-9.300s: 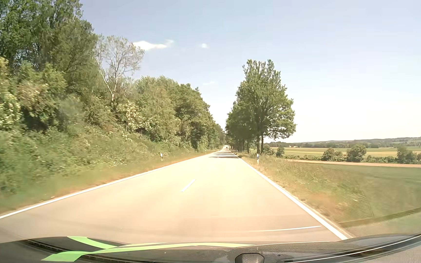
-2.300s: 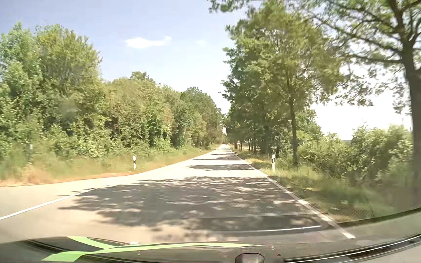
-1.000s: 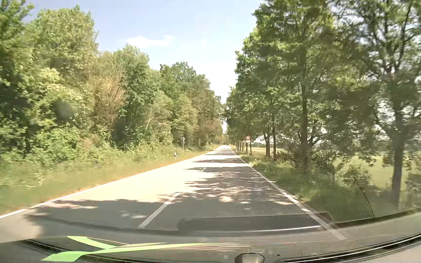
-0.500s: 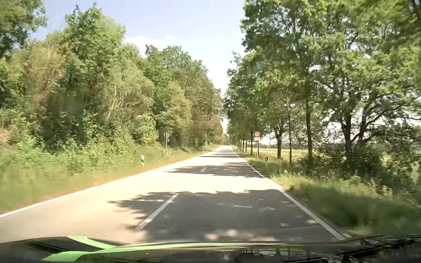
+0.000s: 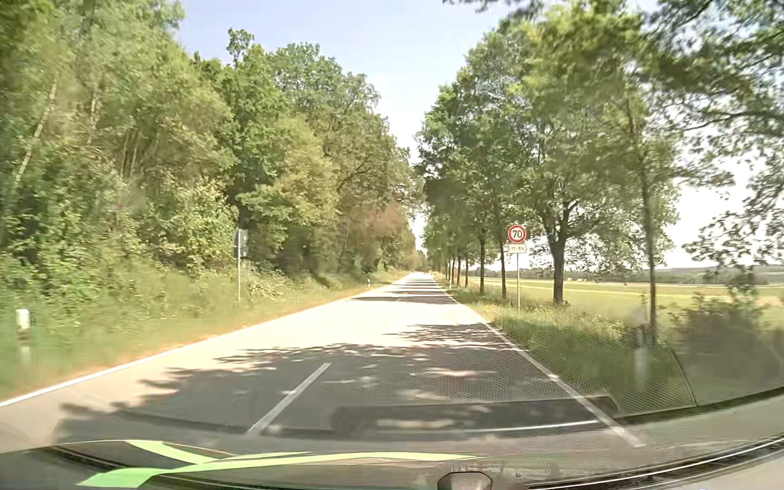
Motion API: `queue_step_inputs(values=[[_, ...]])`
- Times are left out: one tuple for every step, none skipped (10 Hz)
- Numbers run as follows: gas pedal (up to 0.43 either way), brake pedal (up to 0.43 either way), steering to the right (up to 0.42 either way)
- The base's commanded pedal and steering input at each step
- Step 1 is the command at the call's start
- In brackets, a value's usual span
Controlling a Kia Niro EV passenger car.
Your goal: Follow the waypoints while adhering to traffic rules and regulations
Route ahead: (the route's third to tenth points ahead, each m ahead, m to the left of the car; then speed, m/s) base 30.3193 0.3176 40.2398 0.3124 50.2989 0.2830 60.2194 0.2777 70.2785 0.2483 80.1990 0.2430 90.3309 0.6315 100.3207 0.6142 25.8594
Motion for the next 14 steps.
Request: queue_step_inputs(values=[[0.331,0.000,-0.003],[0.331,0.000,-0.003],[0.331,0.000,-0.003],[0.339,0.000,-0.002],[0.339,0.000,-0.001],[0.339,0.000,0.000],[0.339,0.000,0.000],[0.339,0.000,-0.001],[0.331,0.000,0.000],[0.268,0.000,0.000],[0.248,0.000,0.000],[0.248,0.000,0.000],[0.260,0.000,0.000],[0.268,0.000,-0.001]])
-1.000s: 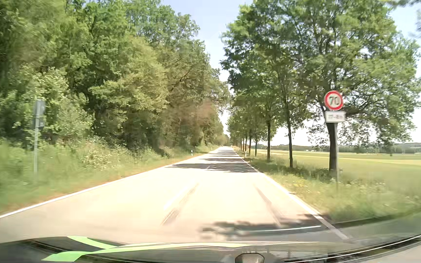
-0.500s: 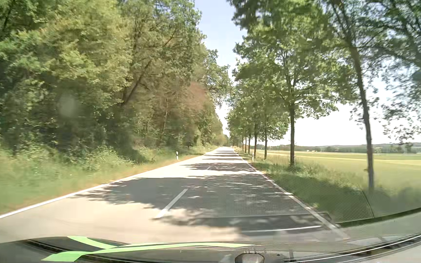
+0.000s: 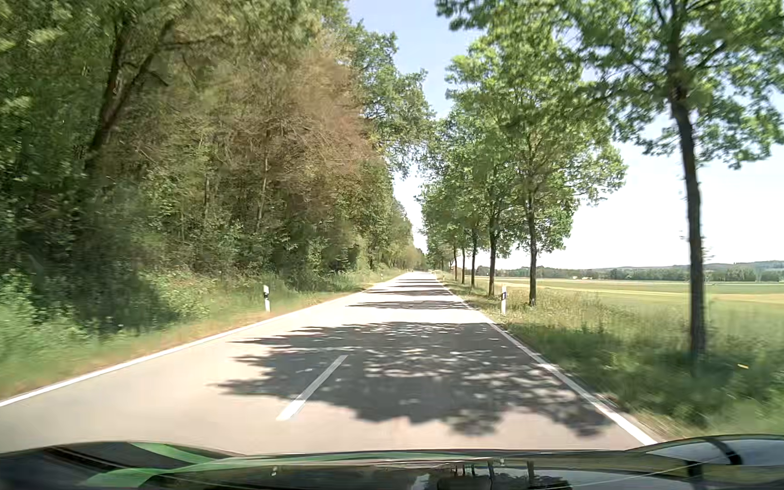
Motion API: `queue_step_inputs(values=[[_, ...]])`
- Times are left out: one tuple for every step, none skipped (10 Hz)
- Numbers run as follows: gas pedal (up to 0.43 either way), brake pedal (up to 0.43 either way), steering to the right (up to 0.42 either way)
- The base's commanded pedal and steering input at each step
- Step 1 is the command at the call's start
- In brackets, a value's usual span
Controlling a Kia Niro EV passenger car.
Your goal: Follow the waypoints while adhering to traffic rules and regulations
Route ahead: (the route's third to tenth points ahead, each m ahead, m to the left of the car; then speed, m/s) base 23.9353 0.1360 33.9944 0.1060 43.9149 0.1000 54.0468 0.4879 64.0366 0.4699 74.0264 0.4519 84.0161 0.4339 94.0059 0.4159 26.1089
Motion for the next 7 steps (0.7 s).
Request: queue_step_inputs(values=[[0.299,0.000,-0.001],[0.331,0.000,-0.001],[0.350,0.000,-0.001],[0.358,0.000,-0.001],[0.358,0.000,-0.002],[0.358,0.000,-0.002],[0.358,0.000,-0.003]])
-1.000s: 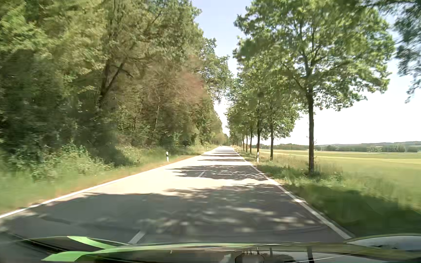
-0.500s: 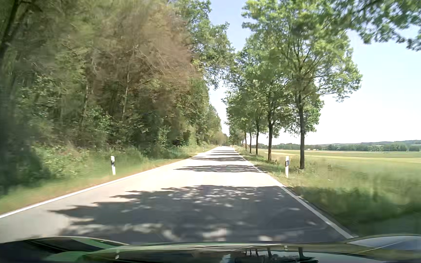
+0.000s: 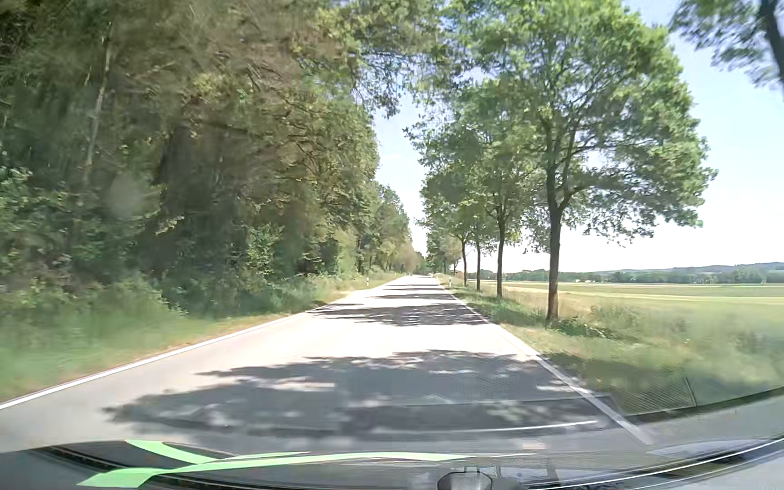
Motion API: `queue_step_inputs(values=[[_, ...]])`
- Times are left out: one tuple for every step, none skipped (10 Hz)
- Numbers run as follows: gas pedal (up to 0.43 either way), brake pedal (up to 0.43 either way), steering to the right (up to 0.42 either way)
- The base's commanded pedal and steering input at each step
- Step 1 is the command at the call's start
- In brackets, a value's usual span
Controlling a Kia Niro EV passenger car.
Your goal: Follow the waypoints while adhering to traffic rules and regulations
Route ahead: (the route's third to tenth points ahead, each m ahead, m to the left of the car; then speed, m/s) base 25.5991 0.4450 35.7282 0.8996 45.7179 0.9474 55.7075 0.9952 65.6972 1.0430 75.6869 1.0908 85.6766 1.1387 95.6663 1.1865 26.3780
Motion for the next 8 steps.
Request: queue_step_inputs(values=[[0.350,0.000,-0.003],[0.350,0.000,-0.003],[0.350,0.000,0.000],[0.358,0.000,0.001],[0.409,0.000,0.001],[0.409,0.000,0.000],[0.409,0.000,-0.001],[0.409,0.000,-0.001]])
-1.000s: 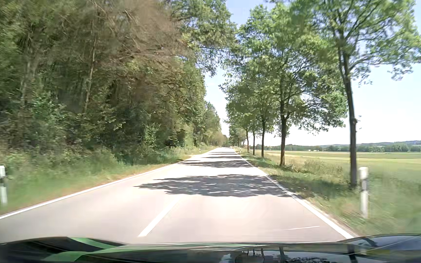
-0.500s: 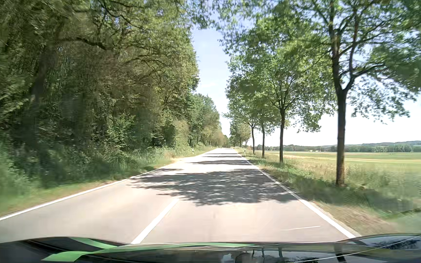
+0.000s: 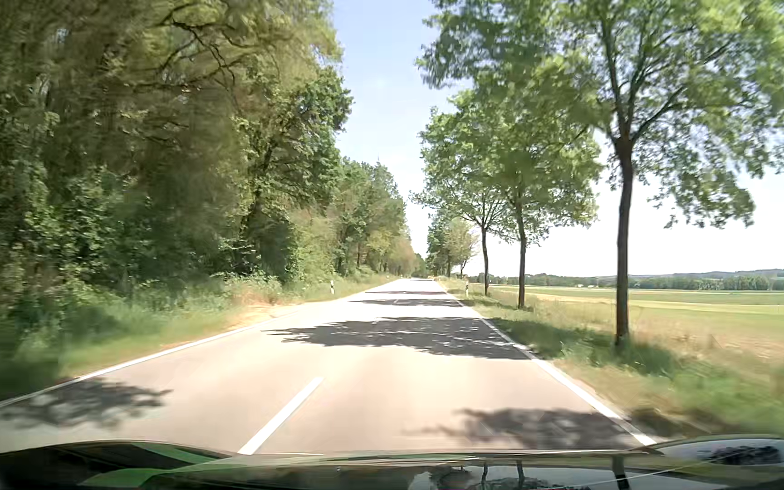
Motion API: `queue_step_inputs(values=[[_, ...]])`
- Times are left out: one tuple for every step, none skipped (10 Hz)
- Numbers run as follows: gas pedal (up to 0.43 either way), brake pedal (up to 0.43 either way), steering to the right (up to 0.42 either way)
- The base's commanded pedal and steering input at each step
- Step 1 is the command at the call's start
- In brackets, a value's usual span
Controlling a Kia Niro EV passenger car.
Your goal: Follow the waypoints while adhering to traffic rules and regulations
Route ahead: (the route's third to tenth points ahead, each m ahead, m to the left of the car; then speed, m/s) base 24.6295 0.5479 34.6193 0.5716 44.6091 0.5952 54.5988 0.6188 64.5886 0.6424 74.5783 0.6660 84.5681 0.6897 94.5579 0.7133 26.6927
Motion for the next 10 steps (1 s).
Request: queue_step_inputs(values=[[0.390,0.000,-0.001],[0.358,0.000,-0.001],[0.331,0.000,-0.001],[0.311,0.000,-0.001],[0.311,0.000,-0.001],[0.311,0.000,-0.001],[0.311,0.000,-0.001],[0.319,0.000,-0.001],[0.331,0.000,-0.001],[0.339,0.000,-0.001]])
